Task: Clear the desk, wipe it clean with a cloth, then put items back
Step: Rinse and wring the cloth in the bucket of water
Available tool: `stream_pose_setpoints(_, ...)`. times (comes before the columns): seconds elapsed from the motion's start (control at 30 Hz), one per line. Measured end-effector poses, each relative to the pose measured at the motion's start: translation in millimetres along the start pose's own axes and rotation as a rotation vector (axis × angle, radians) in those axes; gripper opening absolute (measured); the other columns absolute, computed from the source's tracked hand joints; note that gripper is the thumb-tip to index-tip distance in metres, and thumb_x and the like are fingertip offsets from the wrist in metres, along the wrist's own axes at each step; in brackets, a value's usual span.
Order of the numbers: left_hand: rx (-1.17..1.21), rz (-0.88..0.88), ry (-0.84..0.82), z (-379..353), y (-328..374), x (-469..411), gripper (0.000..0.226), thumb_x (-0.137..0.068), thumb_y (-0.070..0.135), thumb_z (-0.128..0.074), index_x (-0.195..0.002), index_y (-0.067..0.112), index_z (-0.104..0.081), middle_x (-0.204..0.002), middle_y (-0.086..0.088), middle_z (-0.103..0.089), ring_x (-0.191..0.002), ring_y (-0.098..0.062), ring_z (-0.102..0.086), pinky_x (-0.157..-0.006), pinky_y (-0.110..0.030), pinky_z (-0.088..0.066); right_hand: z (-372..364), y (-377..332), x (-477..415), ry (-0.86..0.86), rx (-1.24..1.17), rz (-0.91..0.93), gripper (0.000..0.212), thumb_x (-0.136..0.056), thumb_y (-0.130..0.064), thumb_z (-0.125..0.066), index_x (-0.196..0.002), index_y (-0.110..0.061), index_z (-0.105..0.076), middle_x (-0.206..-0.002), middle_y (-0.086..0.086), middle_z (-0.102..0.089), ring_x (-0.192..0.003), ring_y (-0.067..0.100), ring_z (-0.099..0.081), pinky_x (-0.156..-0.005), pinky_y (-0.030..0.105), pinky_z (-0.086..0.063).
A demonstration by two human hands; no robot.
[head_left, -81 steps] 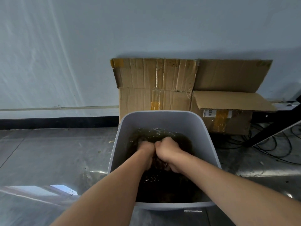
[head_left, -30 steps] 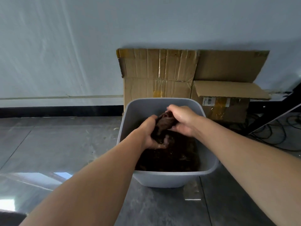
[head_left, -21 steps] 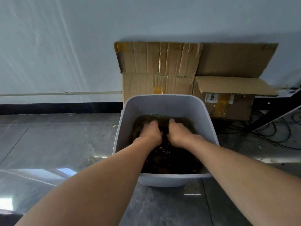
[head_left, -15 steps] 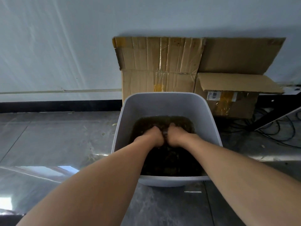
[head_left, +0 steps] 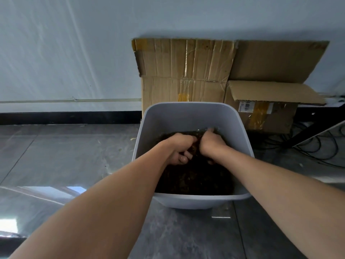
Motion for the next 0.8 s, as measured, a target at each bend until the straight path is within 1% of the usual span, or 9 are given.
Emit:
stream_pose_setpoints(0.1, -0.418, -0.136, 0.171, 14.4, 3.5, -4.9, 0.01, -0.097, 0.021, -0.052, -0.096, 0.012, -0.048, -0.074, -0.005, -0.053, -0.055, -0.015, -0.05, -0.043, -0.022, -0.039, -9.7, -5.1, 3.8, -0.131, 0.33, 0.163, 0.046, -0.096, -0.011, -0.048, -0.141, -0.015, -0.04, -0.134, 0.017, -0.054, -0.115, 0.035, -0.057, -0.089, 0.042, -0.052)
stream_pose_setpoints(0.17, -0.716, -0.182, 0.226, 17.2, 2.3, -7.9, 0.033, -0.093, 0.019, -0.056, -0.123, 0.01, -0.043, -0.102, -0.011, -0.061, -0.09, -0.026, -0.062, -0.076, -0.037, -0.055, -20.4, -3.8, 4.8, -0.203, 0.519, 0.206, 0.046, -0.095, -0.013, -0.052, -0.141, -0.013, -0.042, -0.137, 0.019, -0.051, -0.124, 0.036, -0.053, -0.102, 0.046, -0.047)
stream_pose_setpoints(0.27, -0.885, -0.158, 0.236, 16.2, -2.4, -14.8, 0.048, -0.094, 0.019, -0.057, -0.136, 0.006, -0.037, -0.126, -0.019, -0.059, -0.115, -0.034, -0.059, -0.099, -0.043, -0.047, -32.9, -3.8, 4.6, -0.267, 0.532, 0.194, 0.038, -0.099, -0.012, -0.05, -0.137, -0.008, -0.05, -0.137, 0.019, -0.054, -0.123, 0.033, -0.055, -0.101, 0.04, -0.046)
stream_pose_setpoints(0.4, -0.615, -0.031, 0.059, 7.2, -17.9, -22.6, 0.018, -0.1, 0.02, -0.05, -0.108, 0.007, -0.059, -0.105, -0.015, -0.065, -0.082, -0.028, -0.064, -0.065, -0.035, -0.055, -36.1, -9.6, 2.0, -0.272, 0.318, 0.162, 0.029, -0.099, -0.016, -0.053, -0.126, -0.008, -0.059, -0.128, 0.015, -0.061, -0.115, 0.029, -0.06, -0.089, 0.034, -0.048)
stream_pose_setpoints(0.47, -0.305, 0.097, 0.033, 6.5, -26.6, -20.0, 0.021, -0.104, 0.017, -0.039, -0.103, 0.007, -0.057, -0.085, -0.011, -0.058, -0.057, -0.018, -0.051, -0.041, -0.023, -0.04, -33.2, -10.9, 1.6, -0.243, 0.093, 0.073, 0.026, -0.099, -0.014, -0.052, -0.122, -0.004, -0.059, -0.121, 0.016, -0.064, -0.105, 0.029, -0.063, -0.079, 0.034, -0.05)
stream_pose_setpoints(0.6, -0.099, 0.077, 0.169, 19.1, -18.0, -15.2, 0.028, -0.102, 0.012, -0.034, -0.077, 0.01, -0.048, -0.066, -0.008, -0.047, -0.051, -0.017, -0.037, -0.035, -0.015, -0.026, -28.0, -18.8, 13.9, -0.167, -0.293, -0.044, 0.018, -0.1, -0.011, -0.043, -0.1, -0.003, -0.059, -0.093, 0.019, -0.062, -0.066, 0.026, -0.056, -0.043, 0.024, -0.04)
stream_pose_setpoints(0.67, 0.01, 0.055, 0.04, 7.4, -12.0, -12.3, 0.029, -0.104, 0.019, -0.039, -0.078, 0.011, -0.05, -0.064, -0.008, -0.048, -0.048, -0.015, -0.037, -0.032, -0.011, -0.02, -19.5, -14.5, 17.0, -0.118, -0.305, -0.052, 0.022, -0.1, -0.012, -0.041, -0.09, -0.004, -0.058, -0.086, 0.019, -0.062, -0.059, 0.025, -0.054, -0.038, 0.021, -0.037)
stream_pose_setpoints(0.73, 0.046, 0.034, -0.09, -4.0, -5.8, -4.6, 0.027, -0.105, 0.025, -0.043, -0.084, 0.013, -0.052, -0.06, -0.004, -0.046, -0.04, -0.009, -0.032, -0.032, -0.011, -0.015, -5.7, -5.4, 15.0, -0.059, -0.227, -0.066, 0.023, -0.1, -0.011, -0.043, -0.088, -0.002, -0.061, -0.089, 0.02, -0.065, -0.06, 0.027, -0.059, -0.038, 0.026, -0.046)
stream_pose_setpoints(0.8, 0.035, 0.001, -0.122, -5.2, 3.6, 1.9, 0.015, -0.103, 0.026, -0.05, -0.093, 0.015, -0.055, -0.062, 0.0, -0.047, -0.04, -0.006, -0.032, -0.033, -0.014, -0.017, 11.3, 0.5, 10.9, -0.033, -0.125, -0.071, 0.016, -0.099, -0.007, -0.046, -0.1, 0.0, -0.061, -0.099, 0.02, -0.064, -0.079, 0.034, -0.065, -0.059, 0.038, -0.06)
Point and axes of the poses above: each hand's wrist, its own x-axis away from the middle knuckle, its own z-axis out of the back of the hand, y = z × x, the point moved 7 cm from there along -x, towards the middle knuckle
